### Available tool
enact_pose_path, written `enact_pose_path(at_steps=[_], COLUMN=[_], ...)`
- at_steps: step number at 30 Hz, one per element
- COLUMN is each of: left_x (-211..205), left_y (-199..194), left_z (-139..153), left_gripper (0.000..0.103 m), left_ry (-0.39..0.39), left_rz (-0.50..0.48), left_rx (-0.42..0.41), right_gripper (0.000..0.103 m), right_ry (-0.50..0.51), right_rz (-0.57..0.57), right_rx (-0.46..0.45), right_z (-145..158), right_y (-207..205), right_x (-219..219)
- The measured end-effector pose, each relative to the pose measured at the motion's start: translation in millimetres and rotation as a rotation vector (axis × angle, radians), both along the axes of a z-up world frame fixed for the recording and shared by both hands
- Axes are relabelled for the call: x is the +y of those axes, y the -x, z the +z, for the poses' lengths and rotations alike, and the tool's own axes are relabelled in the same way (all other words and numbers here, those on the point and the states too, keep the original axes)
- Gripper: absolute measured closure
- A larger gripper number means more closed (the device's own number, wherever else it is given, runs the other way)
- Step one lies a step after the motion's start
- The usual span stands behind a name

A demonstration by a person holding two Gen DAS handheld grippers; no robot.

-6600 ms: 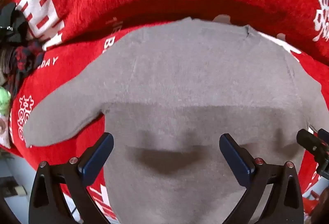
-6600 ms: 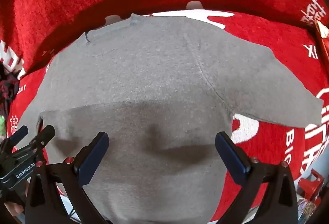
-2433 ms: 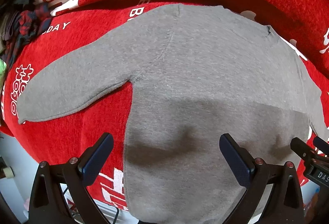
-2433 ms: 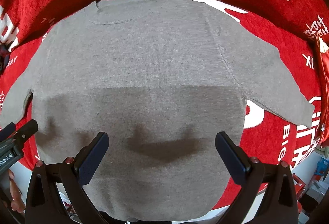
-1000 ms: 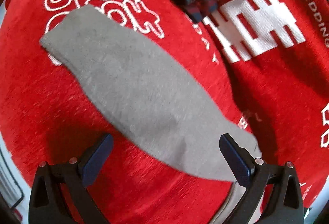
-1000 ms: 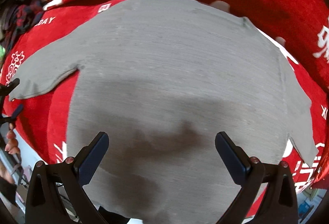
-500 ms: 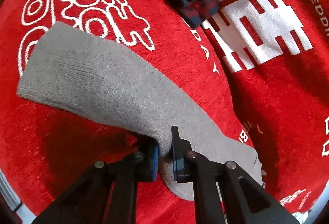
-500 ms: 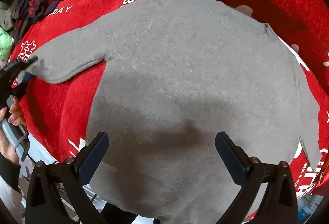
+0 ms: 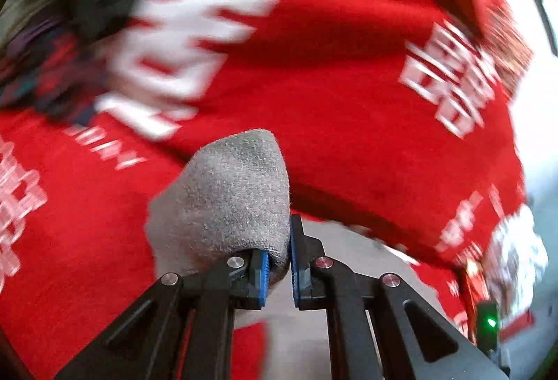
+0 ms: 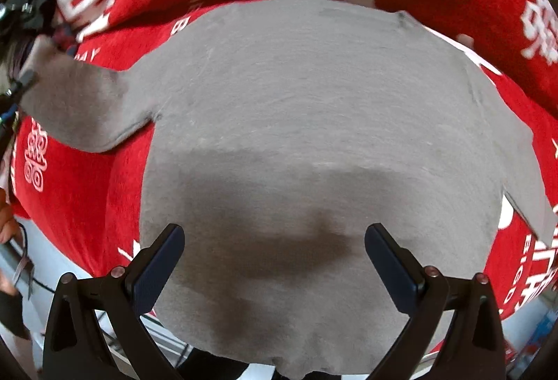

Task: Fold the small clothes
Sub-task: 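Fold the held sleeve across the sweater body and open the left tool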

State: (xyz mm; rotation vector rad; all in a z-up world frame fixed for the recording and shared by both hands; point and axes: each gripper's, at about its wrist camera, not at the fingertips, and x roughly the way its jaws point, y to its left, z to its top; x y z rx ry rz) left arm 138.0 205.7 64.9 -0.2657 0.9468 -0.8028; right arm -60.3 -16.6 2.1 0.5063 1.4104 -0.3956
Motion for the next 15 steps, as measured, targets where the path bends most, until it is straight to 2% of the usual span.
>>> enact_pose_path(at_steps=[2, 4, 7, 11, 15], left_x=[-47.3, -92.6, -161.2, -231.5, -259.8], left_y=[14.4, 34.4, 63.6, 98.7, 121.3], left_z=[9.8, 10.1, -6.6, -51.0, -85.9], left_gripper=[0.092, 0.092, 0.092, 0.092, 0.092], left_ry=[0.02, 0.003, -0.04, -0.188, -0.308], left_rz=[-0.108, -0.196, -0.306, -0.414, -0.479], left_rx=[-0.008, -0.019, 0.009, 0.055, 0.083], right_gripper=[0.0, 0.0, 0.0, 0.0, 0.0], right_ry=[0.0, 0.001, 0.017, 0.007, -0.016], right_rz=[-0.052, -0.111, -0.183, -0.277, -0.322], right_rx=[-0.015, -0.025, -0.031, -0.017, 0.01], right_z=[4.9, 9.4, 10.4, -2.9, -20.1], right_y=[11.4, 25.8, 47.0, 77.9, 103.8], right_x=[-15.5, -36.4, -68.4, -107.6, -134.4])
